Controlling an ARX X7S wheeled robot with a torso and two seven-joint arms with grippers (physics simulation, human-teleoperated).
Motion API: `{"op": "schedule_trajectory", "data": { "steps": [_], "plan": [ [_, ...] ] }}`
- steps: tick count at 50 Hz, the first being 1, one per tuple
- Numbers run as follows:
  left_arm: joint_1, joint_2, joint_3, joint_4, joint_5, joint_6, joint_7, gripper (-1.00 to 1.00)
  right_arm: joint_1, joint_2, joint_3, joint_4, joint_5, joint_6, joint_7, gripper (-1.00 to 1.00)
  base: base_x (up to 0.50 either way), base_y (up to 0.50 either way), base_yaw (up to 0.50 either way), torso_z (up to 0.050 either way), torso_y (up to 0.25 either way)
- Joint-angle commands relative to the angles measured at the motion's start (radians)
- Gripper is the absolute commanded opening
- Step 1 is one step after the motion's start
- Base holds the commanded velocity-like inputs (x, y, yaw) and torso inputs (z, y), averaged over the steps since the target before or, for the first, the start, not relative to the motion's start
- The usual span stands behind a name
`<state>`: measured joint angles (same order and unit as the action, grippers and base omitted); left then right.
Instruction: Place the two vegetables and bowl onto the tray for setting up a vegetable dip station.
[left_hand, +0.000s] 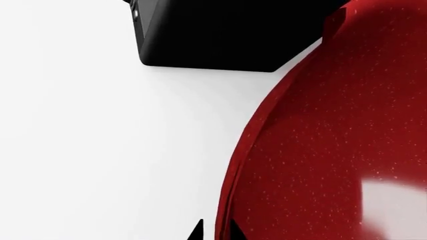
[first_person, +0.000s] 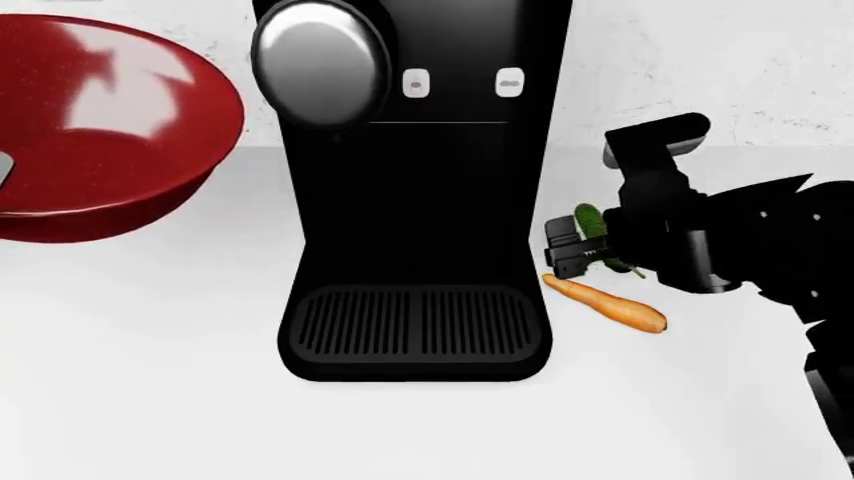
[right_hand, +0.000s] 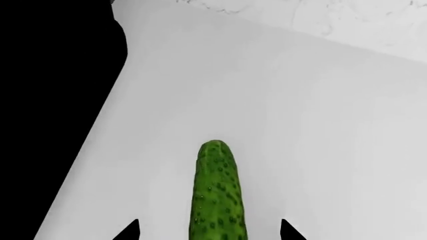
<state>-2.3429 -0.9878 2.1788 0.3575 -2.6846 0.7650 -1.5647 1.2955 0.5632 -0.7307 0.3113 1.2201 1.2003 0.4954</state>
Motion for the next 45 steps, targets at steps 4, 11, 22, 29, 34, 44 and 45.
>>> {"op": "schedule_trajectory", "data": {
  "steps": [4, 11, 22, 29, 34, 44, 45],
  "plan": [
    [-0.001, 0.007, -0.005, -0.011, 0.001, -0.004, 0.006, -1.00, -0.020, 0.005, -0.024, -0.007, -0.010, 0.006, 0.004, 1.00, 0.00, 0.00, 0.00, 0.000, 0.000],
    [0.002, 0.007, -0.004, -0.015, 0.004, -0.002, 0.008, -1.00, -0.044, 0.015, -0.035, -0.030, -0.024, -0.015, 0.007, -1.00, 0.00, 0.00, 0.00, 0.000, 0.000],
    [-0.004, 0.006, -0.001, 0.000, 0.008, 0.006, 0.003, -1.00, -0.089, 0.042, 0.002, -0.069, 0.010, -0.026, 0.061, -1.00, 0.00, 0.00, 0.00, 0.000, 0.000],
    [-0.009, 0.003, -0.004, -0.003, 0.012, -0.002, -0.002, -1.00, -0.097, 0.085, 0.056, -0.176, 0.052, -0.049, 0.095, -1.00, 0.00, 0.00, 0.00, 0.000, 0.000],
    [-0.008, 0.005, -0.008, -0.010, 0.012, -0.007, -0.001, -1.00, -0.075, 0.113, 0.103, -0.218, 0.076, -0.050, 0.170, -1.00, 0.00, 0.00, 0.00, 0.000, 0.000],
    [-0.011, 0.001, -0.014, -0.009, 0.016, -0.012, -0.004, -1.00, 0.000, 0.138, 0.142, -0.285, 0.112, -0.013, 0.248, -1.00, 0.00, 0.00, 0.00, 0.000, 0.000],
    [-0.011, 0.001, -0.015, -0.009, 0.016, -0.012, -0.004, -1.00, 0.005, 0.139, 0.144, -0.289, 0.117, -0.009, 0.253, -1.00, 0.00, 0.00, 0.00, 0.000, 0.000]
  ]
}}
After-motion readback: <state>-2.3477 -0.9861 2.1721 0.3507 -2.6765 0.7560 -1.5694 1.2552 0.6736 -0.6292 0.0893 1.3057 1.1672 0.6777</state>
